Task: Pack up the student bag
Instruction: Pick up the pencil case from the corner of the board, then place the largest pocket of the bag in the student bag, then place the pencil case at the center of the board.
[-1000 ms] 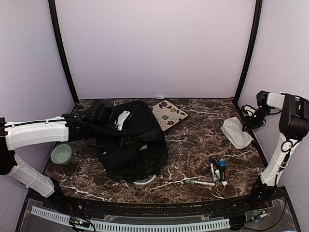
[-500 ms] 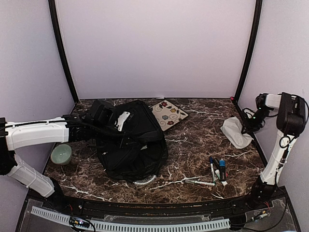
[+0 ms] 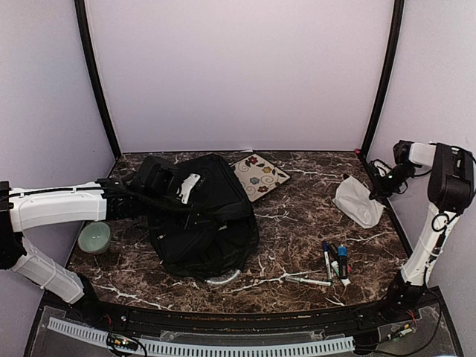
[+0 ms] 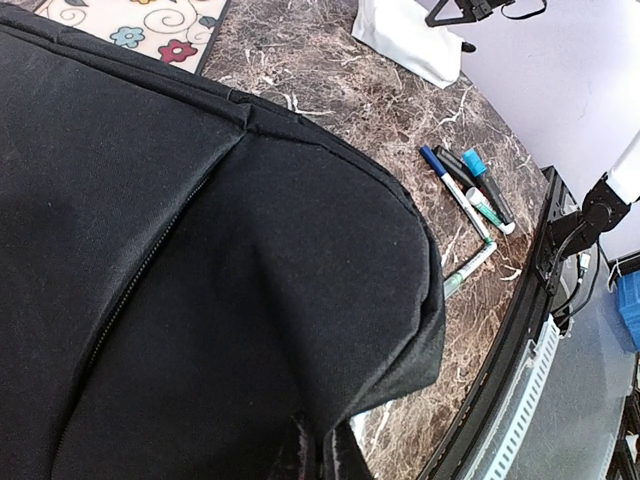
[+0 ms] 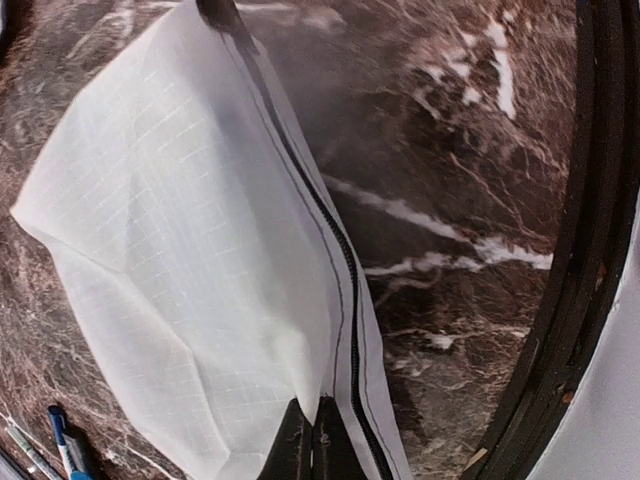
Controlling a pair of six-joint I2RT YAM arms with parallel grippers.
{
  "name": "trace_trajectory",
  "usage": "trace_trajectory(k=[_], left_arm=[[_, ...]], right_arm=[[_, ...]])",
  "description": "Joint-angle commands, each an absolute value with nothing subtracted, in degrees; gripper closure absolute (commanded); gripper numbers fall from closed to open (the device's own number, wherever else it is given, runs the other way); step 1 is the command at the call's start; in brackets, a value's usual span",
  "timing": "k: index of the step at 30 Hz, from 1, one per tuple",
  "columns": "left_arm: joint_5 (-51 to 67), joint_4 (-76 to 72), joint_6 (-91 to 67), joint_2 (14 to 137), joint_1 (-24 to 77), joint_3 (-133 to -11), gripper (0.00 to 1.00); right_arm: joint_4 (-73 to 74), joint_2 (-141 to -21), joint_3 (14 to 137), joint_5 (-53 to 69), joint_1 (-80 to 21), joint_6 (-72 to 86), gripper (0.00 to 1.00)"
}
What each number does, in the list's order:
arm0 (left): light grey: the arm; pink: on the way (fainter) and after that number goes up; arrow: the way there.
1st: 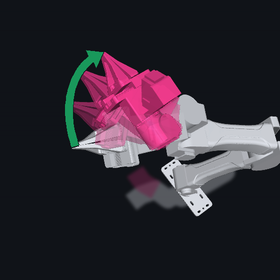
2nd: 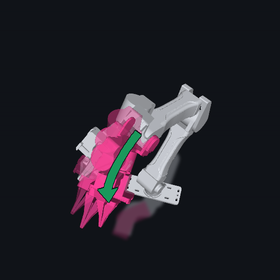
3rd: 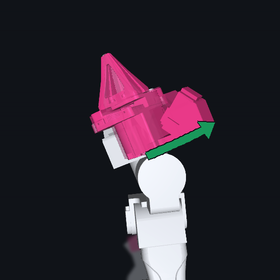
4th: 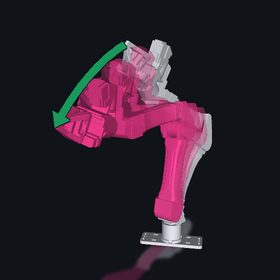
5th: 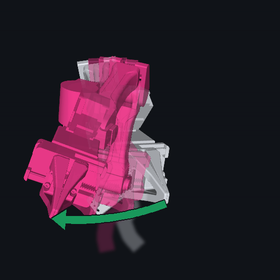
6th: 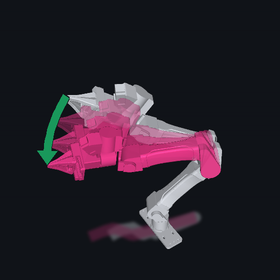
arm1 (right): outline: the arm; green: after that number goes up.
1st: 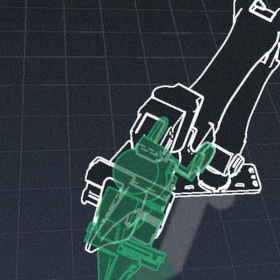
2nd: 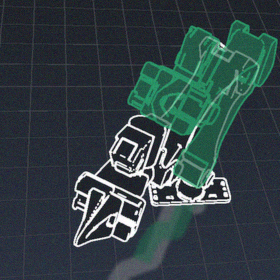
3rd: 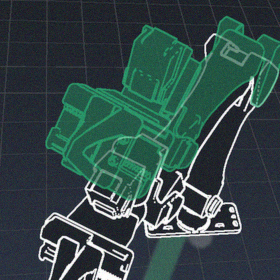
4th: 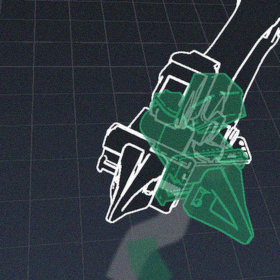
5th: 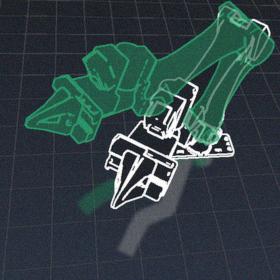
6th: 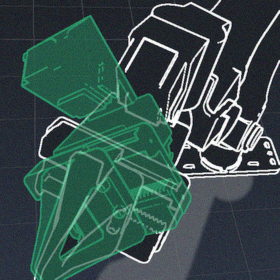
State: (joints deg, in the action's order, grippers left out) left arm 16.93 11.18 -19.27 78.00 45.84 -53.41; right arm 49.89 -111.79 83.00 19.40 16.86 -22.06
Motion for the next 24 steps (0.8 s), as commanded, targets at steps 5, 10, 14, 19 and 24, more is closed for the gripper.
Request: trace_trajectory(k=[5, 10, 14, 19, 24], left_arm=[[17.2, 9.81, -20.24, 77.1, 45.44, -51.81, 1.0], [19.72, 10.58, -20.23, 77.49, 45.44, -51.4, 0.8], [20.11, 11.13, -20.31, 75.08, 45.44, -51.23, 0.53], [21.24, 6.09, -20.65, 73.28, 45.44, -51.63, 0.44], [21.44, -9.0, -23.84, 76.65, 45.44, -49.34, 0.35]], right_arm=[[46.98, -101.9, 81.76, 24.56, 4.57, -23.97, 1.0], [46.01, -98.47, 82.66, 24.81, -2.74, -24.03, 1.0], [43.52, -96.34, 82.13, 25.15, -7.97, -23.22, 1.0], [40.34, -95.93, 81.66, 26.29, -14.1, -21.36, 1.0], [39.55, -97.69, 84.42, 29.67, -18.7, -18.48, 1.0]])
